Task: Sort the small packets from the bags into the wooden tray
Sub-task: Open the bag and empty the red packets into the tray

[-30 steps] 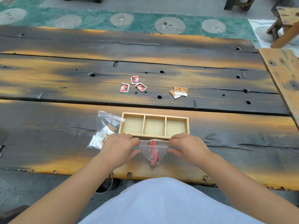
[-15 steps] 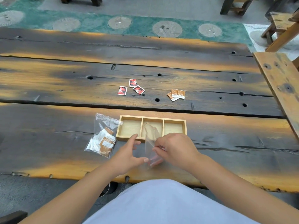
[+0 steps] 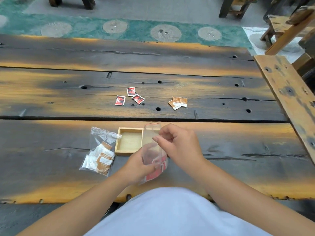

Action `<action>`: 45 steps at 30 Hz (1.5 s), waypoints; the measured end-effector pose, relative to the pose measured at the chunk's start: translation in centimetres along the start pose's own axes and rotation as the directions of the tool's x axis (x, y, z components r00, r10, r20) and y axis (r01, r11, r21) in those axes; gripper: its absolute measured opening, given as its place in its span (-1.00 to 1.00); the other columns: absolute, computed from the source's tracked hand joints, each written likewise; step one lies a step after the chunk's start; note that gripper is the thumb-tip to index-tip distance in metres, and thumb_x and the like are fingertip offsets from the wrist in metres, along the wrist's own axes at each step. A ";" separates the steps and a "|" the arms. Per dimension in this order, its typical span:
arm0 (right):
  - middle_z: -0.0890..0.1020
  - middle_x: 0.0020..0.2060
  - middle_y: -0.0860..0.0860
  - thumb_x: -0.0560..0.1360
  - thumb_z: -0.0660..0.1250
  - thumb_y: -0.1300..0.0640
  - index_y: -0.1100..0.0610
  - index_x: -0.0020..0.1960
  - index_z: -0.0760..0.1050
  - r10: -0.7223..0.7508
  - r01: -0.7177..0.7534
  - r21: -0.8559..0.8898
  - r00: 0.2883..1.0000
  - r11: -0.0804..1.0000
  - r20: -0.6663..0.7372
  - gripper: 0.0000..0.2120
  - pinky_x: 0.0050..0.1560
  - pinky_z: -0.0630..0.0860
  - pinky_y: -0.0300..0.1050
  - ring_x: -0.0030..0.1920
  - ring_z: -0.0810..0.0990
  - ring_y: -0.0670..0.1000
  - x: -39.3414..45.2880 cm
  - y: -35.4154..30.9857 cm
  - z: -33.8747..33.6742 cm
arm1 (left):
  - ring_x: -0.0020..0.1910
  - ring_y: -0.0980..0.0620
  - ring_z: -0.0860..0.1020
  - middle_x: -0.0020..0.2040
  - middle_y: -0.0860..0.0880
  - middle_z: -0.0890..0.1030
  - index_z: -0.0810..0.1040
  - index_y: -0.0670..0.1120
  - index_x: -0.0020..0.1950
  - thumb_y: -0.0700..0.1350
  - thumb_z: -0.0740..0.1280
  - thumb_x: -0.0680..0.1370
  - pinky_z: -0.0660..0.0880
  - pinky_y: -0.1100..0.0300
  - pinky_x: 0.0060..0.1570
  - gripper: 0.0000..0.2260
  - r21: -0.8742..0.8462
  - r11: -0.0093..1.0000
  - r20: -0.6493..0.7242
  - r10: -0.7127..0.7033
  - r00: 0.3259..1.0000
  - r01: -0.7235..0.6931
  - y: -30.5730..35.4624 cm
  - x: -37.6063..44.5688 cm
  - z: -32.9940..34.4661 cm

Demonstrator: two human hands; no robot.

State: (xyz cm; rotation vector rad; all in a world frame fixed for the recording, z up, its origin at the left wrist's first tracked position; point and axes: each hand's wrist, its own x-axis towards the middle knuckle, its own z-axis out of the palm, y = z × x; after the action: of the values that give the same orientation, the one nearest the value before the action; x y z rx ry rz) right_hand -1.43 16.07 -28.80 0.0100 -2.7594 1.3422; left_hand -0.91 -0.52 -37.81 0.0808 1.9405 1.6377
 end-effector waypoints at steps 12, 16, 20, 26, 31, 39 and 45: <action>0.69 -0.12 0.13 0.54 0.38 0.16 0.12 -0.03 0.57 0.544 -0.765 0.293 0.623 0.574 0.561 -0.96 -0.16 0.58 -0.11 -0.23 0.68 0.01 -1.9 5.8 4.4 | -0.20 -0.19 0.66 -0.10 -0.25 0.67 0.55 -0.13 0.18 -0.40 0.26 0.48 0.63 -0.04 -0.16 -0.67 -0.456 0.806 0.144 -0.351 0.925 0.377 1.0 2.1 -1.1; 0.71 -0.22 0.09 0.51 0.36 0.28 0.14 -0.05 0.63 0.574 -0.785 0.249 0.594 0.568 0.563 -0.90 -0.15 0.60 -0.05 -0.26 0.69 0.03 -1.5 6.5 5.3 | -0.16 -0.22 0.64 -0.11 -0.29 0.62 0.57 -0.20 0.06 -0.35 0.20 0.53 0.59 -0.16 -0.06 -0.79 -0.423 0.733 0.254 -0.468 0.847 0.532 1.0 2.4 -1.2; 0.73 -0.14 0.18 0.48 0.38 0.17 0.15 0.06 0.59 0.657 -0.847 0.232 0.520 0.478 0.545 -0.84 -0.12 0.62 0.08 -0.15 0.73 0.16 -0.9 6.6 5.8 | -0.19 -0.15 0.67 -0.06 -0.29 0.66 0.53 -0.24 0.18 -0.24 0.27 0.57 0.62 0.03 -0.29 -0.80 -0.442 0.696 0.216 -0.530 0.820 0.566 0.9 2.6 -1.4; 0.68 -0.23 0.12 0.55 0.34 0.16 0.25 0.12 0.55 0.705 -0.916 0.276 0.400 0.290 0.586 -0.80 -0.42 0.42 -0.23 -0.30 0.63 0.02 0.0 6.9 5.7 | 0.02 -0.14 0.67 0.08 -0.22 0.67 0.51 -0.09 0.23 -0.18 0.34 0.56 0.62 0.01 -0.12 -0.76 -0.449 0.674 0.155 -0.588 0.794 0.587 0.1 2.8 -2.1; 0.70 -0.26 0.10 0.55 0.37 0.12 0.22 0.04 0.55 0.729 -0.936 0.279 0.342 0.212 0.593 -0.84 -0.37 0.44 -0.21 -0.28 0.65 0.02 0.5 7.3 5.6 | 0.09 -0.16 0.66 0.09 -0.23 0.68 0.49 -0.06 0.26 -0.21 0.34 0.56 0.61 0.00 -0.06 -0.72 -0.500 0.645 0.155 -0.590 0.793 0.578 0.2 3.5 -2.0; 0.72 -0.16 0.13 0.55 0.37 0.06 0.22 0.09 0.55 0.750 -0.945 0.224 0.325 0.238 0.577 -0.75 -0.44 0.45 -0.26 -0.27 0.67 0.00 1.5 7.9 5.0 | 0.04 -0.14 0.67 0.14 -0.26 0.65 0.49 -0.14 0.26 -0.27 0.28 0.58 0.63 0.06 -0.14 -0.74 -0.564 0.577 0.190 -0.606 0.773 0.591 1.0 4.5 -1.7; 0.71 -0.19 0.14 0.55 0.36 0.09 0.26 0.07 0.56 0.751 -0.941 0.245 0.334 0.233 0.569 -0.77 -0.42 0.45 -0.23 -0.24 0.66 0.04 2.3 8.2 4.9 | 0.02 -0.15 0.67 0.14 -0.27 0.65 0.49 -0.19 0.28 -0.31 0.23 0.59 0.65 0.07 -0.14 -0.73 -0.623 0.512 0.234 -0.599 0.766 0.591 1.4 5.3 -2.1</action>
State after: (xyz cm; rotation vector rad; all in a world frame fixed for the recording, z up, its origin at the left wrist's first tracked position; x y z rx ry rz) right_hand -4.30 17.33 -38.15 -1.7106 -2.4012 2.5388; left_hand -6.70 0.09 -38.46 -0.8118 1.0447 1.6972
